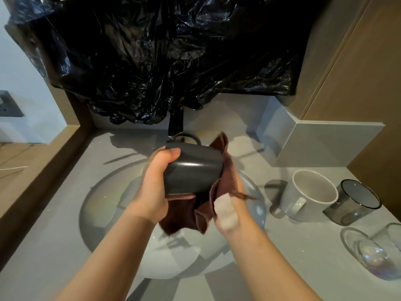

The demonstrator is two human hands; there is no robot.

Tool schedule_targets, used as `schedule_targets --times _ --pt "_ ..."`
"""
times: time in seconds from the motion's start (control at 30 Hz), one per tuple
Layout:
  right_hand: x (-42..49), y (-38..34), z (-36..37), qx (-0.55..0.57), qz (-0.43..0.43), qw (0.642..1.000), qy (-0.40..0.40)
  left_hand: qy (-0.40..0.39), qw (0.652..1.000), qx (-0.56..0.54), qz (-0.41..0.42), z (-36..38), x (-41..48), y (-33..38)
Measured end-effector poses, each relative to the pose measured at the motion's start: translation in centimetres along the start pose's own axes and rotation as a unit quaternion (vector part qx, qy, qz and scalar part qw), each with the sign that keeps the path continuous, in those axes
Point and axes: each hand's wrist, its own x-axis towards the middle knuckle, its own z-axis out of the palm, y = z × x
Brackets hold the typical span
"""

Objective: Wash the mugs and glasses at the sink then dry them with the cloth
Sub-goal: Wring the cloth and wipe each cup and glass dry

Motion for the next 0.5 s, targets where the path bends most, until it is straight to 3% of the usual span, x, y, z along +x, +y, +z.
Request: schedule_targets --times 0.07,0.1,0.2,0.3,0.4,0.5 --pt "-0.6 1.4 0.4 -0.002 -0.066 0.997 0.049 0.035 0.999 -0.017 -0.008 0.0 0.1 -0.4" --pt "-0.9 2.0 0.3 -0.104 -0.14 0.982 0.067 0.044 0.999 -0.018 -0.009 -0.1 0.2 -0.4" --pt "-1.6 3.3 -0.1 -0.32 -0.277 0.904 0.059 0.017 1.0 0.016 -0.015 -0.6 0.4 -0.2" --pt "-1.3 2.9 -0.5 -0.384 -0.361 0.849 0.029 -0.057 0.997 0.053 -0.026 -1.2 0.2 0.1" --pt "-0.4 0.8 -0.7 -0.38 -0.334 0.862 -0.016 -0.11 0.99 0.083 -0.014 -1.8 0.3 0.4" --pt "0.0 -1.2 -1.0 -0.327 -0.237 0.913 -0.06 -0.169 0.973 0.145 0.06 -2.4 0.9 0.9"
